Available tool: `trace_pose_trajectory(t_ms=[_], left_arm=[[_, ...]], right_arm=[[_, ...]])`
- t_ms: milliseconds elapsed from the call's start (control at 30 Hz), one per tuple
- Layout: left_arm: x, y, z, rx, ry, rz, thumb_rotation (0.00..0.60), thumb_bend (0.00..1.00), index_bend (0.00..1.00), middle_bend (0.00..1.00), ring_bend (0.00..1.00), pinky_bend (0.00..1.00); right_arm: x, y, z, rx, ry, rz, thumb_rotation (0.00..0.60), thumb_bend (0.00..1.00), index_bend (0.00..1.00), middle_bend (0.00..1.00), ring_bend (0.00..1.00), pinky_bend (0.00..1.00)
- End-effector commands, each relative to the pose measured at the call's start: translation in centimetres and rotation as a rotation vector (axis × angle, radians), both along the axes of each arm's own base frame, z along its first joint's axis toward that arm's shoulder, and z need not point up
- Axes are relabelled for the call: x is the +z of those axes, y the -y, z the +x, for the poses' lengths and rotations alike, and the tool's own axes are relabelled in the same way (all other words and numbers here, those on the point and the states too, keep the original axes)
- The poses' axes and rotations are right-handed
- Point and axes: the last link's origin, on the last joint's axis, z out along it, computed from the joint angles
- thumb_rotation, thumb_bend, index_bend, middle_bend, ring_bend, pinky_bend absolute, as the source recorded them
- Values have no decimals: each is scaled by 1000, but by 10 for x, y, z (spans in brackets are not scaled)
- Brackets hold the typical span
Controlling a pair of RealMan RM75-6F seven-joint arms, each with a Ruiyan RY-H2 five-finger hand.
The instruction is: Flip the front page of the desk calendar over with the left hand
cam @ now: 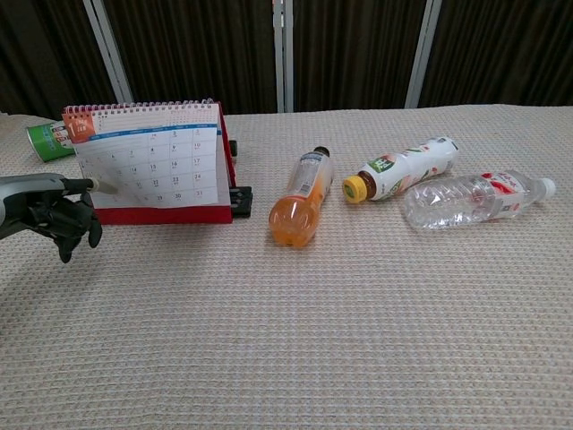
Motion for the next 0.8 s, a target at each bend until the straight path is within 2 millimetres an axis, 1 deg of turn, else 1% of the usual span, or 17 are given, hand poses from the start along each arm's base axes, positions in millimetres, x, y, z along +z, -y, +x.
trace_pose_trajectory(t_ms=[33,200,333,400,500,567,633,700,800], left_arm=[[1,-1,8,-27,0,-1,600,861,0,612,666,561],[3,1,24,-77,9,9,600,862,0,612,666,561],[16,3,35,-141,-2,69,600,862,0,603,665,557],[26,1,40,-188,-23,142,600,861,0,573,649,540],[39,-1,44,-258,-74,232,600,855,0,452,545,484],[49,-4,47,-322,-132,305,600,844,0,340,453,435],[56,-7,49,-359,-173,347,600,834,0,270,403,410],[64,-11,52,-395,-214,386,600,820,0,229,371,380],[72,-16,54,-415,-241,399,600,786,0,167,317,341]], right_arm=[[0,0,0,0,0,0,600,118,21,0,0,0],[0,0,0,-1,0,0,600,117,21,0,0,0],[1,0,0,-2,2,-3,600,117,22,0,0,0],[2,0,0,-1,5,-6,600,117,22,0,0,0],[2,0,0,-1,7,-7,600,117,22,0,0,0],[2,0,0,-3,6,-5,600,117,22,0,0,0],[2,0,-1,-4,5,-4,600,117,22,0,0,0],[1,1,-1,-7,4,-3,600,117,22,0,0,0],[1,2,-3,-14,4,-2,600,117,21,0,0,0]])
